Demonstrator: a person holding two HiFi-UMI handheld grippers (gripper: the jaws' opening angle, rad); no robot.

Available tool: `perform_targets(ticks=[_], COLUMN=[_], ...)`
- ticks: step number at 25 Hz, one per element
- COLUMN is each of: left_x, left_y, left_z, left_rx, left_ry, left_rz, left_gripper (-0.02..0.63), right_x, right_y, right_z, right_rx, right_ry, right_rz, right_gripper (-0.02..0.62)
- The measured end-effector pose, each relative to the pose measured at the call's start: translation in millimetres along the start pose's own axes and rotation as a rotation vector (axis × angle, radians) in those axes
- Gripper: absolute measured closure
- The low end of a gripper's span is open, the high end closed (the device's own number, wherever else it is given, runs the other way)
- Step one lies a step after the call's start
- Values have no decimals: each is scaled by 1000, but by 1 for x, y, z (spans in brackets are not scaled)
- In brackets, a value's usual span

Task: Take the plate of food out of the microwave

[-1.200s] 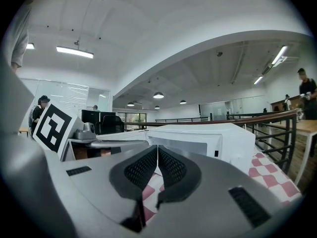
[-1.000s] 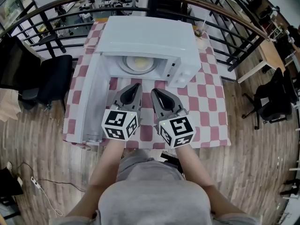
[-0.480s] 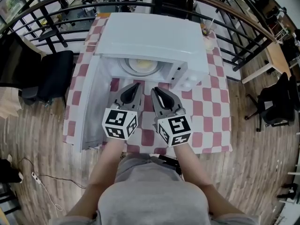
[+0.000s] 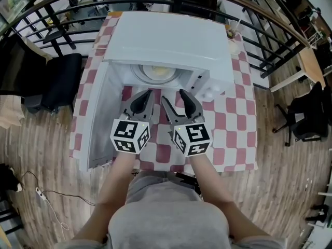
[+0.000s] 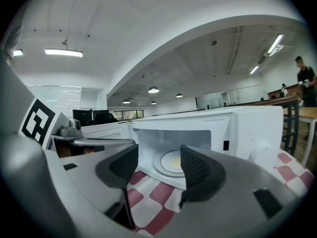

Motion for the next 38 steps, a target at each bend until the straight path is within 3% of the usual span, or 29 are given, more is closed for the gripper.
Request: perform_targets(ticks=[1, 4, 12, 19, 25, 38], left_x=[0, 1, 4, 8, 8, 1], left_y=[-1, -3, -12, -12, -8, 7], left_z=[0, -1, -16, -19, -7, 27], left_rx=[5, 20, 68, 93, 77, 33], left_ry=[0, 1, 8, 20, 51, 68], left_rz=[0, 1, -14, -27, -22, -4], left_gripper=[603, 603, 603, 603, 603, 603], right_x=[0, 1, -4, -17, -25, -66], right_y=[0, -1, -10, -6, 15, 63], right_z=[-2, -5, -6, -18, -21, -40], right_rx=[0, 14, 98, 25, -24, -234], right_ry=[7, 25, 38, 89, 291, 713], right_rz=[-9, -31, 40, 96, 101, 81], right_gripper=[316, 285, 282, 282, 282, 284])
Point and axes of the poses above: the fingertips, and each gripper's own axes: y forward along the fingers, z to its left, x out of its top, the point moved 3 cm from there along -y, backward along the fingers, and after that the axes turned 4 degrees about y, right-handed, at the moved point
